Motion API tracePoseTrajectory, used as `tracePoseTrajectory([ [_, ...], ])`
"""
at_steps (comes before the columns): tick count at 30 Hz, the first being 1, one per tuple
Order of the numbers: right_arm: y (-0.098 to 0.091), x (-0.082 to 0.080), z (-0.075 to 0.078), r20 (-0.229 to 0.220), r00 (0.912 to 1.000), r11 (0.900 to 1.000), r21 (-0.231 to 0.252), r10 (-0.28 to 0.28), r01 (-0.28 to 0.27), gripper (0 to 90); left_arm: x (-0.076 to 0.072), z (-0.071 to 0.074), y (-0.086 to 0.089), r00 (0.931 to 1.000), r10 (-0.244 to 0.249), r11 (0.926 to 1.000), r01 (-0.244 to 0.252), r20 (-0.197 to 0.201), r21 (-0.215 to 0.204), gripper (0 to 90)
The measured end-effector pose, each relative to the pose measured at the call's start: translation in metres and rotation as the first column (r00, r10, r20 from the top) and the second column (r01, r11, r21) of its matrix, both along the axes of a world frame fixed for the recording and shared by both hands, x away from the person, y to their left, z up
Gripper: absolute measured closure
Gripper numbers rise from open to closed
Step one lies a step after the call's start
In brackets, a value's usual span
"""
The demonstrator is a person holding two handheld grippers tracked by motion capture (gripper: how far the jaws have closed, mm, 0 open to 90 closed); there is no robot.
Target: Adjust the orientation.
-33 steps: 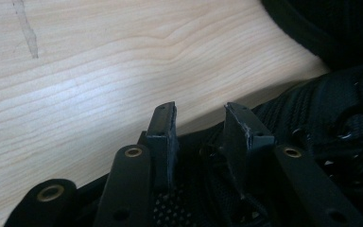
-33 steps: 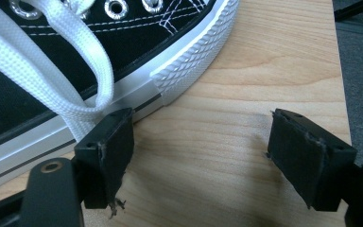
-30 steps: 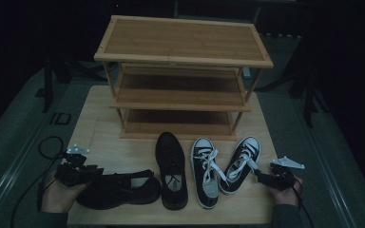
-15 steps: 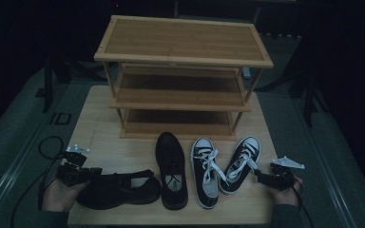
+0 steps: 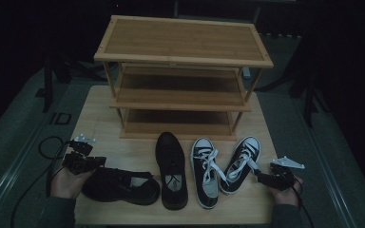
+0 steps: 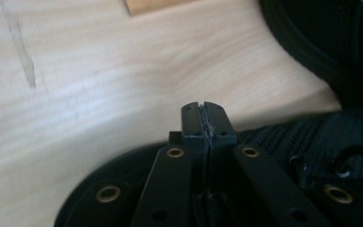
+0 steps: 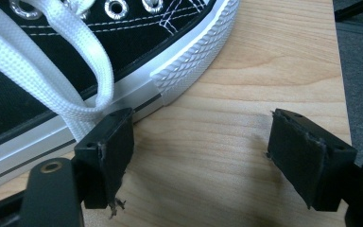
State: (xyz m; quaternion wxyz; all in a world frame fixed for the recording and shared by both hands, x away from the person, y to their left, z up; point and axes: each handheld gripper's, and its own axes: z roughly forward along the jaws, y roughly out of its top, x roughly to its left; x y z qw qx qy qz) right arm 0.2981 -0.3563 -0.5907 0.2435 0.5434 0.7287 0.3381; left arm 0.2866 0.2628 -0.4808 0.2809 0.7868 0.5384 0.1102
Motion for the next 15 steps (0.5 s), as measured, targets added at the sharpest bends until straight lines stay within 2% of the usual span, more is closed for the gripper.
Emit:
tracePoseTrajectory([
  [2,0.000,0.000,0.000,0.000,1.0000,1.0000,0.000,0.000,0.000,23.1,0.004,0.001,-0.002,1.0000,-0.003,1.0000,0.003,0.002,0.003,89.5],
  [3,0.000,0.000,0.000,0.000,1.0000,1.0000,0.000,0.000,0.000,23.0,0.015,0.001,-0.008,0.9999,-0.013,0.9999,0.012,0.007,0.007,89.5],
  [4,0.000,0.000,0.000,0.000,1.0000,1.0000,0.000,0.000,0.000,23.0,0.015,0.001,-0.008,0.9999,-0.013,0.9999,0.012,0.007,0.007,89.5],
  [5,0.000,0.000,0.000,0.000,1.0000,1.0000,0.000,0.000,0.000,23.1,0.024,0.002,-0.013,0.9998,-0.020,0.9997,0.019,0.010,0.011,89.5],
  [6,0.000,0.000,0.000,0.000,1.0000,1.0000,0.000,0.000,0.000,23.1,0.024,0.002,-0.013,0.9998,-0.020,0.9997,0.019,0.010,0.011,89.5],
  [7,0.000,0.000,0.000,0.000,1.0000,1.0000,0.000,0.001,-0.001,23.1,0.033,0.003,-0.019,0.9992,-0.034,0.9993,0.033,0.021,0.015,89.5],
  [10,0.000,0.000,0.000,0.000,1.0000,1.0000,0.000,0.001,-0.001,23.1,0.040,0.005,-0.024,0.9986,-0.045,0.9989,0.044,0.028,0.017,89.5],
  [11,0.000,0.000,0.000,0.000,1.0000,1.0000,0.000,0.002,-0.002,23.1,0.047,0.007,-0.030,0.9971,-0.067,0.9976,0.066,0.037,0.020,89.5],
  [13,0.000,0.000,0.000,0.000,1.0000,1.0000,0.000,0.002,-0.002,23.1,0.047,0.007,-0.030,0.9971,-0.067,0.9976,0.066,0.037,0.020,89.5],
  [14,0.000,0.000,0.000,0.000,1.0000,1.0000,0.000,0.002,-0.002,23.1,0.054,0.006,-0.039,0.9958,-0.084,0.9964,0.083,0.038,0.019,89.4],
  [15,0.000,0.000,0.000,0.000,1.0000,1.0000,0.000,0.002,-0.002,23.1,0.055,0.006,-0.040,0.9953,-0.091,0.9957,0.090,0.034,0.023,89.4],
])
